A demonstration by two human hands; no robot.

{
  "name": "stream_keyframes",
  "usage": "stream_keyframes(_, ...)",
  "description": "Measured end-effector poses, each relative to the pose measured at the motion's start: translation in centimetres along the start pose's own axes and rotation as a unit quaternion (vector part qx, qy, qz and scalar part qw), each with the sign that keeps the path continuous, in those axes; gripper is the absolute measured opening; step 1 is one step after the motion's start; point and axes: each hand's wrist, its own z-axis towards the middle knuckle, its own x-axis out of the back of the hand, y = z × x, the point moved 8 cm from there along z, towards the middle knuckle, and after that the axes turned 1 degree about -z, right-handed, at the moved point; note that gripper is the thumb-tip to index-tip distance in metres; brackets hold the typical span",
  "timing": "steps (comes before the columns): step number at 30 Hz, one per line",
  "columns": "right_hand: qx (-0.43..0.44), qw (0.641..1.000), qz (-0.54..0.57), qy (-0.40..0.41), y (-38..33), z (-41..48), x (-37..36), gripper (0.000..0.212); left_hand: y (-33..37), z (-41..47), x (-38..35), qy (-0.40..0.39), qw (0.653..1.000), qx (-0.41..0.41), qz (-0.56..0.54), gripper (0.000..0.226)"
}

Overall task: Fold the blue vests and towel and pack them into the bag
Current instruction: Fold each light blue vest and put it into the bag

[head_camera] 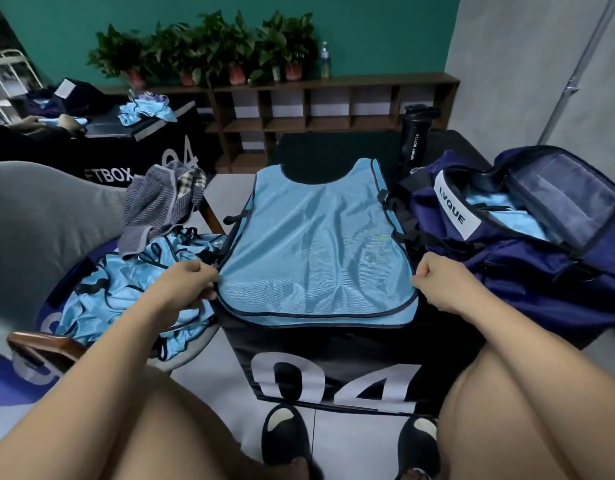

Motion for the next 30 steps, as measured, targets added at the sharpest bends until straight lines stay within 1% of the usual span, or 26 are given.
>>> stream_keyframes(2, -0.003, 1.000, 0.005, -0.003, 0.0, -0.1, 0.0, 0.011, -0.5, 0.3, -0.1, -0.030, 0.999, 0.006, 0.027, 0.011)
stream_keyframes(4, -0.005, 1.000, 0.010, -0.008, -0.1, -0.2, 0.0, 0.011, -1.1, 0.5, -0.5, -0.066, 0.996, 0.023, 0.054, 0.016)
stream_keyframes(6, -0.007, 1.000, 0.018, -0.005, -0.4, -0.5, 0.3, 0.011, -1.5, 0.5, -0.7, -0.085, 0.992, 0.038, 0.086, 0.020)
stream_keyframes(9, -0.006, 0.999, 0.052, 0.017, -0.8, -1.1, 1.3, 0.016, -1.6, 0.4, -0.4, -0.065, 0.989, 0.045, 0.123, 0.024)
stream_keyframes(11, -0.010, 0.995, 0.100, 0.022, -1.0, -1.7, 1.7, 0.017, -1.5, 0.3, -0.3, -0.046, 0.991, 0.049, 0.119, 0.025)
stream_keyframes(14, -0.011, 0.982, 0.186, -0.012, -1.3, -2.4, 1.2, 0.017, -1.3, 0.3, -0.3, -0.026, 0.992, 0.046, 0.114, 0.024)
stream_keyframes(16, -0.016, 0.979, 0.199, -0.043, -1.4, -2.6, 0.7, 0.010, -1.2, 0.4, -0.5, -0.021, 0.992, 0.045, 0.113, 0.020)
stream_keyframes(18, -0.023, 0.979, 0.185, -0.085, -1.4, -3.0, 0.0, 0.009, -1.1, 0.5, -0.6, -0.023, 0.992, 0.044, 0.115, 0.019)
stream_keyframes(20, -0.025, 0.981, 0.145, -0.128, -1.6, -3.4, -0.8, 0.016, -1.1, 0.6, -0.6, -0.025, 0.992, 0.041, 0.115, 0.019)
stream_keyframes(22, -0.025, 0.983, 0.095, -0.153, -1.6, -3.7, -1.3, 0.020, -1.3, 0.7, -0.4, -0.025, 0.992, 0.039, 0.114, 0.019)
stream_keyframes(25, -0.024, 0.986, 0.061, -0.155, -1.4, -3.6, -1.2, 0.022, -1.7, 1.0, 0.0, -0.032, 0.991, 0.038, 0.122, 0.022)
stream_keyframes(28, -0.017, 0.988, 0.044, -0.144, -1.3, -3.6, -0.8, 0.023, -2.0, 1.1, 0.1, -0.040, 0.989, 0.036, 0.136, 0.029)
stream_keyframes(30, -0.015, 0.990, 0.035, -0.137, -1.2, -3.5, -0.7, 0.025, -1.8, 1.0, 0.2, -0.035, 0.988, 0.031, 0.144, 0.025)
